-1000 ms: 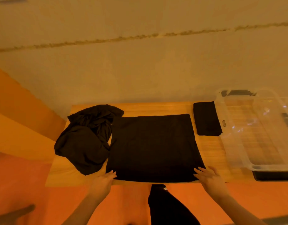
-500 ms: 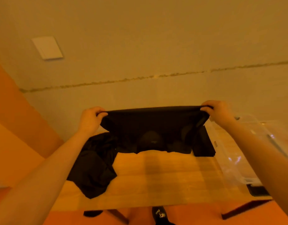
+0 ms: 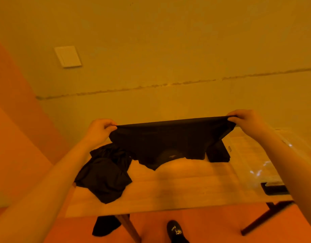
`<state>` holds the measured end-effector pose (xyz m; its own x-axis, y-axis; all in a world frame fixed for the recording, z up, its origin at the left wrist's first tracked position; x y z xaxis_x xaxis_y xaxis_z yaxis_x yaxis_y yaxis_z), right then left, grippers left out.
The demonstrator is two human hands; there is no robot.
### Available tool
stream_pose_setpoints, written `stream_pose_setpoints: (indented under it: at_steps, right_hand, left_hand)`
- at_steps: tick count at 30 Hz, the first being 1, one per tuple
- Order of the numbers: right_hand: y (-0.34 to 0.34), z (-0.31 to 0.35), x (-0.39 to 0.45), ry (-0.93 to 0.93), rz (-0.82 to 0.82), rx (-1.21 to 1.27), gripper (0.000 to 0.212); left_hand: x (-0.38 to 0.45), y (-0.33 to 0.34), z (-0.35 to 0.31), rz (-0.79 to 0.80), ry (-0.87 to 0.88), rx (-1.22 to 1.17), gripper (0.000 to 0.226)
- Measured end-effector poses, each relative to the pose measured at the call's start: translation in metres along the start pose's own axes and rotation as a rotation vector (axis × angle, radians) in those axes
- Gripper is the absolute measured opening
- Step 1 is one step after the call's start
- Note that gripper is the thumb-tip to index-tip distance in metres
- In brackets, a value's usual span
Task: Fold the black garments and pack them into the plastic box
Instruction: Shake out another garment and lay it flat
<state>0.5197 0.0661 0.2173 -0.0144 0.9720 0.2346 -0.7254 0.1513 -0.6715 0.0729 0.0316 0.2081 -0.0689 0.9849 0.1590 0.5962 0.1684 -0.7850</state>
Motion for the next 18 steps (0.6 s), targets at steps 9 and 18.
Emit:
stream_pose_setpoints:
  at_steps: [9,18]
  right_hand:
    - [0.013,-0.016,-0.013,0.156,0.167,0.132,0.017]
    - [0.121,-0.113,0.072,0.342,0.449,-0.093,0.019]
  left_hand:
    - [-0.006,0.004,0.030,0.288,-0.137,-0.092,0.010]
    - [0.059,0.112,0.096,0.421,-0.343,-0.045,0.014]
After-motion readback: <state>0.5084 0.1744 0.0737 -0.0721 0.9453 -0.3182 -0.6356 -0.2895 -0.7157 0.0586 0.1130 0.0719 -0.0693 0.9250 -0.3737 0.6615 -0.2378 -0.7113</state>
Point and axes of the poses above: each hand's wrist, its own x-axis towards the middle knuckle, its own y-axis out of the palm, z = x × y, the point moved 3 cm from there along x, towards the middle knuckle
